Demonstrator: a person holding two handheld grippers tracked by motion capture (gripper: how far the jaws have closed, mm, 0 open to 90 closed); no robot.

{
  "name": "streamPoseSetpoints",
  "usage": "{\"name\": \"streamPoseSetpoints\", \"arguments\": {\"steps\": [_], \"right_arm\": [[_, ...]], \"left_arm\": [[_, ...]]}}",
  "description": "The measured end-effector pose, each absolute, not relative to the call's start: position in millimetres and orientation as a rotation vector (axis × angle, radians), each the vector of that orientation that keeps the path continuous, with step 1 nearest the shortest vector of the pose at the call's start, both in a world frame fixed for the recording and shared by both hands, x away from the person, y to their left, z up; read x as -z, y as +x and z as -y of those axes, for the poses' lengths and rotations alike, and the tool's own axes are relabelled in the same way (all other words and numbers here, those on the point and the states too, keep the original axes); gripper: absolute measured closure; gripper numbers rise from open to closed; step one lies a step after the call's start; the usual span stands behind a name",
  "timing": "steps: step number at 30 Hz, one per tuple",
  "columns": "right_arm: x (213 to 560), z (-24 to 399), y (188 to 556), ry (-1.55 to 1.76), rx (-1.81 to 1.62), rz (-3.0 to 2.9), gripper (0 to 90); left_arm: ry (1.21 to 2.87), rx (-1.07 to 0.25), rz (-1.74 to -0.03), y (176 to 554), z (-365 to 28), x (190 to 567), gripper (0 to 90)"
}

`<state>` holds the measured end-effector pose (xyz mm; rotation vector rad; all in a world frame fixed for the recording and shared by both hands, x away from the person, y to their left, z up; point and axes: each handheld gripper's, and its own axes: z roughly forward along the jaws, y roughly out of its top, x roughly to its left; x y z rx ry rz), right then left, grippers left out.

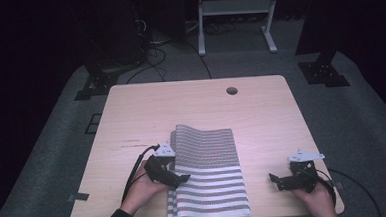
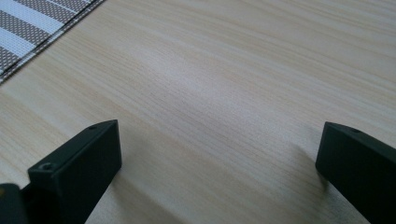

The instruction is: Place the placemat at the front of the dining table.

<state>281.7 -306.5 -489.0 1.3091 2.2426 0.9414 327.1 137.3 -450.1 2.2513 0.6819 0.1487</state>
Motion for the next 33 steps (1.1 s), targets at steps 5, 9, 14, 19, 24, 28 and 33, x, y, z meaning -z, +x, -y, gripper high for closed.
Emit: {"name": "streamPoseSetpoints", "arguments": {"steps": [5, 9, 14, 19, 24, 28, 33], "right_arm": [[489.0, 306.5, 281.7, 1.309, -0.942, -2.242, 0.0], [489.0, 306.5, 281.7, 1.309, -0.942, -2.242, 0.0], [489.0, 306.5, 281.7, 1.309, -0.942, -2.242, 0.0], [489.0, 306.5, 281.7, 1.309, -0.941, -2.243, 0.0], [489.0, 306.5, 281.7, 1.309, -0.941, -2.243, 0.0], [489.0, 306.5, 281.7, 1.309, -0.941, -2.243, 0.0], [489.0, 306.5, 281.8, 1.309, -0.942, -2.242, 0.0]], "left_arm": [[2.252, -0.167, -0.673, 325.2, -138.9, 445.3, 22.7], [2.260, -0.154, -0.665, 324.8, -139.3, 443.9, 34.2], [2.270, -0.136, -0.640, 324.4, -138.4, 441.2, 52.4], [2.286, -0.097, -0.631, 323.6, -135.5, 441.0, 71.9], [2.282, -0.088, -0.614, 322.9, -134.5, 436.1, 85.5], [2.260, -0.111, -0.605, 322.8, -133.0, 431.3, 86.2], [2.238, -0.119, -0.608, 326.7, -129.3, 426.1, 86.6]]}}
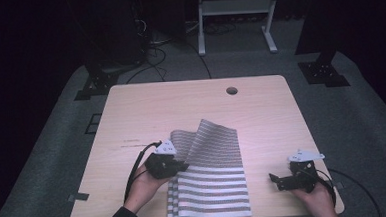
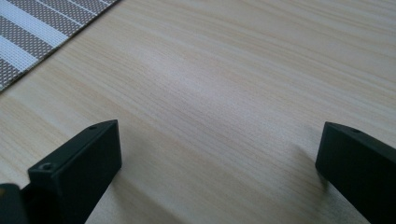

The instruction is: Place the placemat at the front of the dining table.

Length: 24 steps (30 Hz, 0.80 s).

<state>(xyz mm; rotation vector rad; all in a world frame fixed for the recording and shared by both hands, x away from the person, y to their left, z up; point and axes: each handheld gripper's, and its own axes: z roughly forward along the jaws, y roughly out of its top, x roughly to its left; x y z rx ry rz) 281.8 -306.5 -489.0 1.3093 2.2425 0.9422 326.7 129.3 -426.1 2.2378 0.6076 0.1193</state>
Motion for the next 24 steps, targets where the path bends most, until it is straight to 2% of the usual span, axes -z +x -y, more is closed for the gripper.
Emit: {"name": "streamPoseSetpoints", "arguments": {"steps": [24], "right_arm": [[489.0, 306.6, 281.7, 1.309, -0.942, -2.242, 0.0]], "left_arm": [[2.200, -0.129, -0.578, 353.1, -89.4, 412.8, 87.8]]}}
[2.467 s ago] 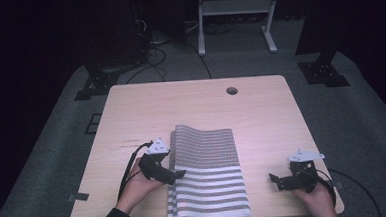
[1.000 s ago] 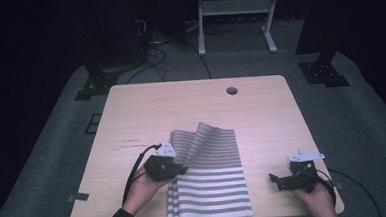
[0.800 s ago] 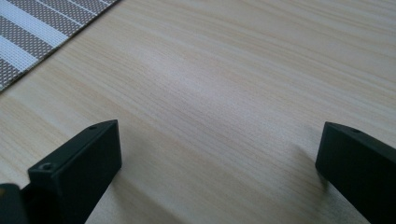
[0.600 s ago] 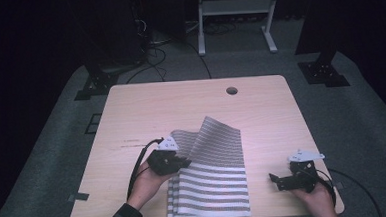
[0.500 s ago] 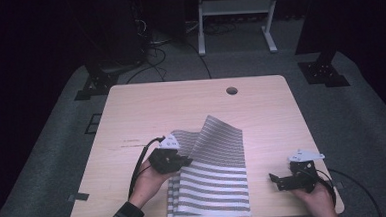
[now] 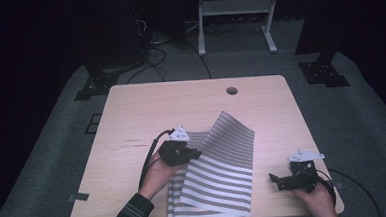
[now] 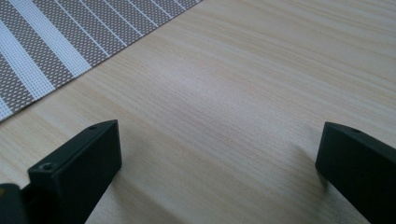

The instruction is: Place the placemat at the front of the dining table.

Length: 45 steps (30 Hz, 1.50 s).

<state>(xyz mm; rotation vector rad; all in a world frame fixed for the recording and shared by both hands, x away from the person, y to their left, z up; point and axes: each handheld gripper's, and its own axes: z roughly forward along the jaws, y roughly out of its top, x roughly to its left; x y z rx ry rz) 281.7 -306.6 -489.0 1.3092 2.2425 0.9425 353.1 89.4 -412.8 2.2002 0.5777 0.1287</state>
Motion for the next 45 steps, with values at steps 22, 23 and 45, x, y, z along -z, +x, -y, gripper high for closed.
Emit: {"name": "streamPoseSetpoints", "arguments": {"steps": [22, 23, 45], "right_arm": [[489.0, 306.6, 281.8, 1.309, -0.942, -2.242, 0.0], [489.0, 306.5, 281.7, 1.311, -0.942, -2.242, 0.0], [489.0, 307.4, 280.8, 1.309, -0.943, -2.244, 0.0]], "left_arm": [[2.195, -0.133, -0.550, 375.8, -50.4, 408.3, 87.9], [2.195, -0.131, -0.549, 376.8, -48.4, 408.6, 87.9], [2.186, -0.087, -0.540, 390.9, -13.7, 417.6, 87.7]]}}
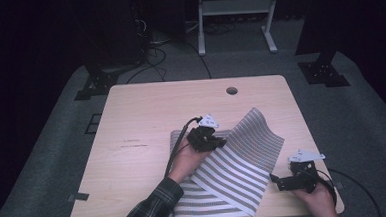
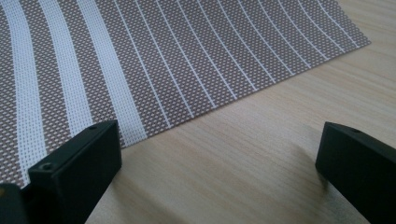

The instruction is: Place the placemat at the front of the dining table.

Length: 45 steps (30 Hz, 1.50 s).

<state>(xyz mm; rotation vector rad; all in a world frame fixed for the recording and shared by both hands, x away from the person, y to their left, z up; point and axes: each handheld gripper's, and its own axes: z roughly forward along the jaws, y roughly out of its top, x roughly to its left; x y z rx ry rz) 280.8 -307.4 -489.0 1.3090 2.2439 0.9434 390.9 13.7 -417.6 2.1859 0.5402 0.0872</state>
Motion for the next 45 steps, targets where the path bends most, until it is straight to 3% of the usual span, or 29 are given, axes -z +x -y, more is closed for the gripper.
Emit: {"name": "streamPoseSetpoints", "arguments": {"steps": [11, 14, 20, 45], "right_arm": [[489.0, 307.5, 280.8, 1.308, -0.943, -2.244, 0.0], [489.0, 307.5, 280.8, 1.309, -0.943, -2.245, 0.0], [489.0, 307.5, 280.8, 1.309, -0.944, -2.245, 0.0], [489.0, 307.5, 280.8, 1.308, -0.943, -2.244, 0.0]], "left_arm": [[2.195, -0.086, -0.547, 394.5, -10.0, 423.2, 86.0], [2.196, -0.105, -0.552, 394.9, -10.6, 422.9, 80.1], [2.196, -0.166, -0.568, 395.5, -16.4, 420.3, 59.6], [2.168, -0.173, -0.592, 378.7, -63.1, 398.3, 12.9]]}}
